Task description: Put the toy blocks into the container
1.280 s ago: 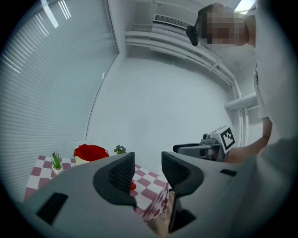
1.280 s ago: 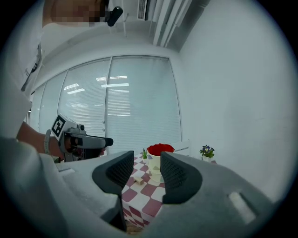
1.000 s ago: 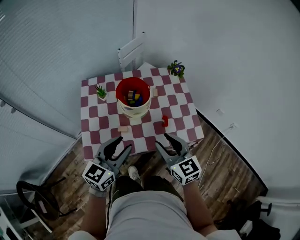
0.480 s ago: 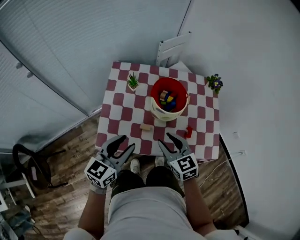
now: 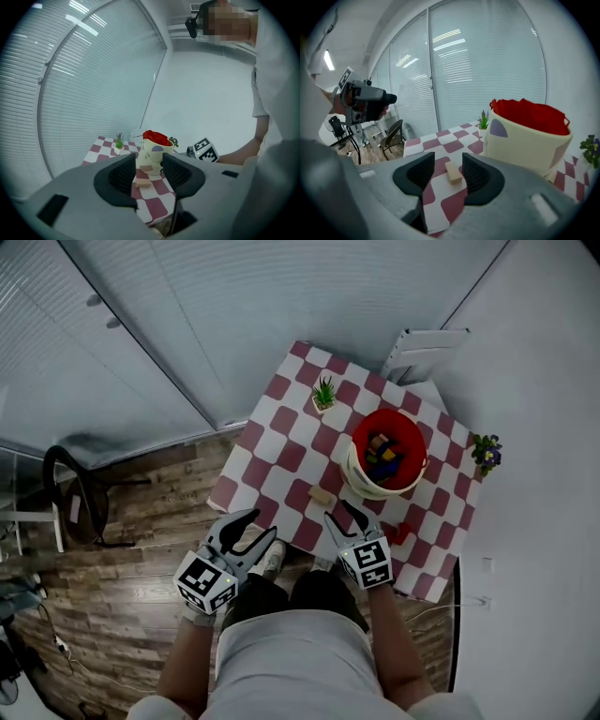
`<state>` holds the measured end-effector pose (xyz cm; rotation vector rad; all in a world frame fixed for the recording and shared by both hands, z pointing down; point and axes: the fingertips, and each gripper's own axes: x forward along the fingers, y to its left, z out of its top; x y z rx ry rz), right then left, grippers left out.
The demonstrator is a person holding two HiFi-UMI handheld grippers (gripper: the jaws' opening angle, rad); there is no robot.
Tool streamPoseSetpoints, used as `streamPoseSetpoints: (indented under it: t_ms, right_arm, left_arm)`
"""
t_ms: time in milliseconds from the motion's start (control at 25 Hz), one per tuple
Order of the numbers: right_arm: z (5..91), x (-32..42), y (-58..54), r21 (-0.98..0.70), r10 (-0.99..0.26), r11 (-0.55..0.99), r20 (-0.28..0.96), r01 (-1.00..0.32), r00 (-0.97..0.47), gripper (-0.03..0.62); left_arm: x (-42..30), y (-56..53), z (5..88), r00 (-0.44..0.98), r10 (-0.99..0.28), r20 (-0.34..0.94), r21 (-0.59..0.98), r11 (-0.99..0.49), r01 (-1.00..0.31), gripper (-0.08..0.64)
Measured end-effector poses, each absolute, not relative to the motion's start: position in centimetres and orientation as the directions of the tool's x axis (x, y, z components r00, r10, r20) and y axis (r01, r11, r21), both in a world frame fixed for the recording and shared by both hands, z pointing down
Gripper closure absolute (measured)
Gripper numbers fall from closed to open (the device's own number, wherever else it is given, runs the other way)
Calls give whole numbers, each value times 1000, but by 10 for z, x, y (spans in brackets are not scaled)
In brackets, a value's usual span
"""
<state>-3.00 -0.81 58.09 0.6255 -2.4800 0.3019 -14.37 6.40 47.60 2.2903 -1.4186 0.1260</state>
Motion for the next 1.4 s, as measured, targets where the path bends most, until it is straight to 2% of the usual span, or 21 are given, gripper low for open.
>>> streamPoseSetpoints:
  t_ms: [280,640,1080,1200,1400]
  right_arm:
    - [627,-35,-14,-121,-237,913,623,-391,-746,416]
    - [669,-43,-26,-125,-160,936,679,-328,-716,416]
    - [692,-46,-30,-105,-131,946,741,-306,-659,417]
    - [692,-46,-30,-96,-140,946,742,-311,-655,446]
    - [680,-47,-31,-90,-148,947,728,-308,-669,451]
  left_arm:
    - [-144,75,491,353,-864,359,323,-240,-916,402]
    - [-150,83,502,230,-883,410,330,-91,-940,402]
    - [-151,93,511,161,-891,424,340,-8,-941,402]
    - [-152,94,511,154,-895,419,340,-3,-940,402]
    - [-154,91,507,160,-896,414,338,-12,-941,402]
